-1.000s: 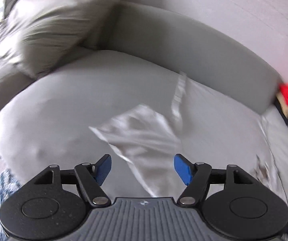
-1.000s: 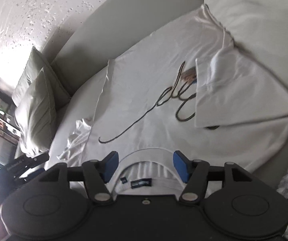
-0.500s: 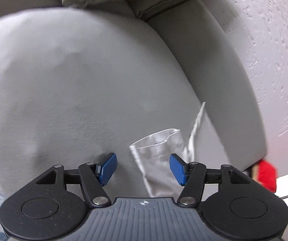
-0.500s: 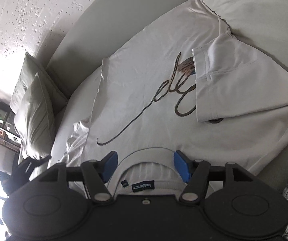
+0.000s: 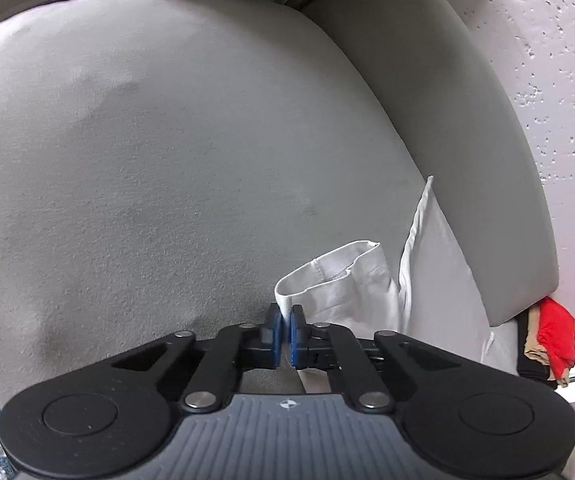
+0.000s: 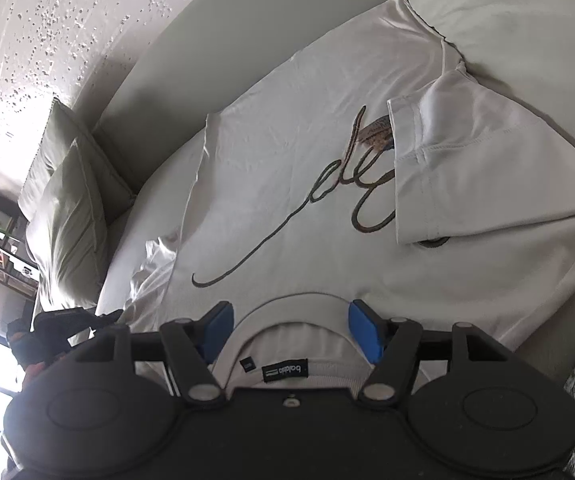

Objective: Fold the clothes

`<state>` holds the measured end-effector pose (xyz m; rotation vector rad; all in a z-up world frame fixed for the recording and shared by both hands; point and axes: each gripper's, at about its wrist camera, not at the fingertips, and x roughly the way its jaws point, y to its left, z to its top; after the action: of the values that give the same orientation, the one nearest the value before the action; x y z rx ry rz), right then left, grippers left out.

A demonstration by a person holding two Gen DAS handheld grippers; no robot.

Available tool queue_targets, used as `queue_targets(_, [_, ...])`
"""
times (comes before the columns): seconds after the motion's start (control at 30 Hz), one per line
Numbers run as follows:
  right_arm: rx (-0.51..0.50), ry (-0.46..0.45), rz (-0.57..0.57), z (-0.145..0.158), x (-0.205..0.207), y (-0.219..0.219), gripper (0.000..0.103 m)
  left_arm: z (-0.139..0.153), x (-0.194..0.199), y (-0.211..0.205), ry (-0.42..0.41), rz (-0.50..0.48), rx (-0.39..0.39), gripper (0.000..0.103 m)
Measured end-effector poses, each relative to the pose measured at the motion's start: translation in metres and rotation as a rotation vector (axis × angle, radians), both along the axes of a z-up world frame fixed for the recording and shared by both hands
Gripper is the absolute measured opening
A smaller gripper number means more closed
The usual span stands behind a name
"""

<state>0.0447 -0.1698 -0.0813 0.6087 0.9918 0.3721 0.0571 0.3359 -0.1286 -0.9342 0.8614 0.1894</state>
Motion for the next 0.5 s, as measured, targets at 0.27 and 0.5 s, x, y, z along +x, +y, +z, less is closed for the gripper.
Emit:
queue_targets(0.27, [-0.012,-0.03,-0.068,0.008,-0.012,-0.017,0.063,0.065,0.006,-0.053,-0.078,-0.078,0.382,0.0])
queue_targets(0.5, [0.018,0.0,-0.124,-0.005,-0.013,-0.04,0.063,0.114,-0.011,-0.187,-0.264,-0.365,0.839,0.0])
